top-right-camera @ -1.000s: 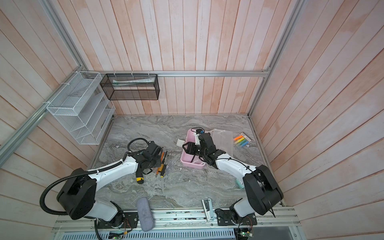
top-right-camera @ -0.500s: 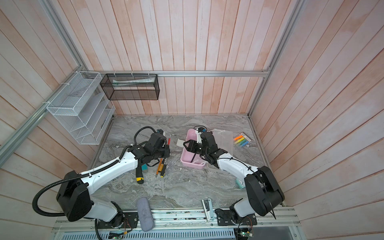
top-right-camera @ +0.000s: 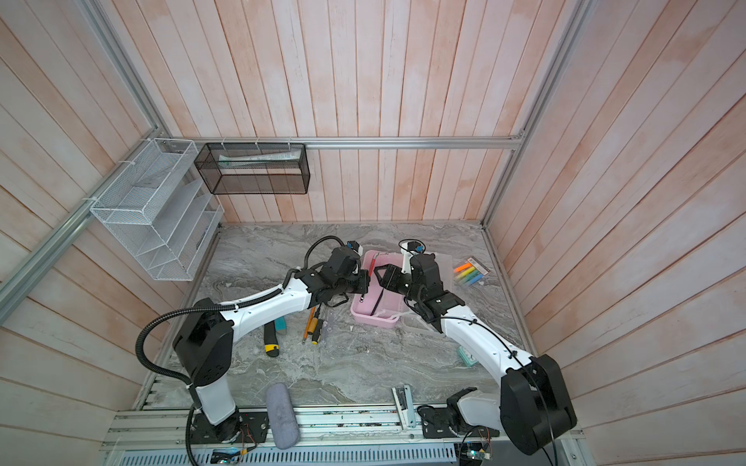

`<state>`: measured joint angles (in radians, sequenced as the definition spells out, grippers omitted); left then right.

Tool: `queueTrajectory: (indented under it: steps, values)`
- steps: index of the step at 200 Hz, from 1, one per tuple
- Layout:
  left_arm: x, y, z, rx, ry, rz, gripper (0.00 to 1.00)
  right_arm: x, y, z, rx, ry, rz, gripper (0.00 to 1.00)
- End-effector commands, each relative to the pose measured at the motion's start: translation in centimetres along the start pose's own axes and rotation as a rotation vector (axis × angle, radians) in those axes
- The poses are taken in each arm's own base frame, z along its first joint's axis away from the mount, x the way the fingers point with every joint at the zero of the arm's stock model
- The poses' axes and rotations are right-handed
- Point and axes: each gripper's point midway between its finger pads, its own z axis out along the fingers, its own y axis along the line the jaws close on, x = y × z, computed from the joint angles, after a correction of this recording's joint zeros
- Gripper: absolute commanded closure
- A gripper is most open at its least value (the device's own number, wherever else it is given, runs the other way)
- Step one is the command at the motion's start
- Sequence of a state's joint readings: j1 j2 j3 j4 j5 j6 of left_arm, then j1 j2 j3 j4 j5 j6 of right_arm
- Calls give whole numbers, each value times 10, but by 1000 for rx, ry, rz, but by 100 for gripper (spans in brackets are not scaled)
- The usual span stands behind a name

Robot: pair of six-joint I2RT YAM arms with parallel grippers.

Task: Pack the tool kit
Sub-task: 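Carry the red-handled hex key into the pink box and lower it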

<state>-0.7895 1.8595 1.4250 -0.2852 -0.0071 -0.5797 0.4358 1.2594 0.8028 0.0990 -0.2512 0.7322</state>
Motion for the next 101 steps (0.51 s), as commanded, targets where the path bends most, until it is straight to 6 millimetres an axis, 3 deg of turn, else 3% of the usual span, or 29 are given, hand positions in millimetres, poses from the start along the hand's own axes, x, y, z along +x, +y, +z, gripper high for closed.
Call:
queueTrajectory:
  steps: [1,59,101]
  values:
    - [-13,-9,11,30,-36,-5,100,4,-17,-6,49,-3,12,47]
    - [14,16,47,-55,30,-29,100,3,-23,-12,54,-14,16,47]
    - [37,25,57,-44,64,-69,100,7,-26,-11,53,-8,17,47]
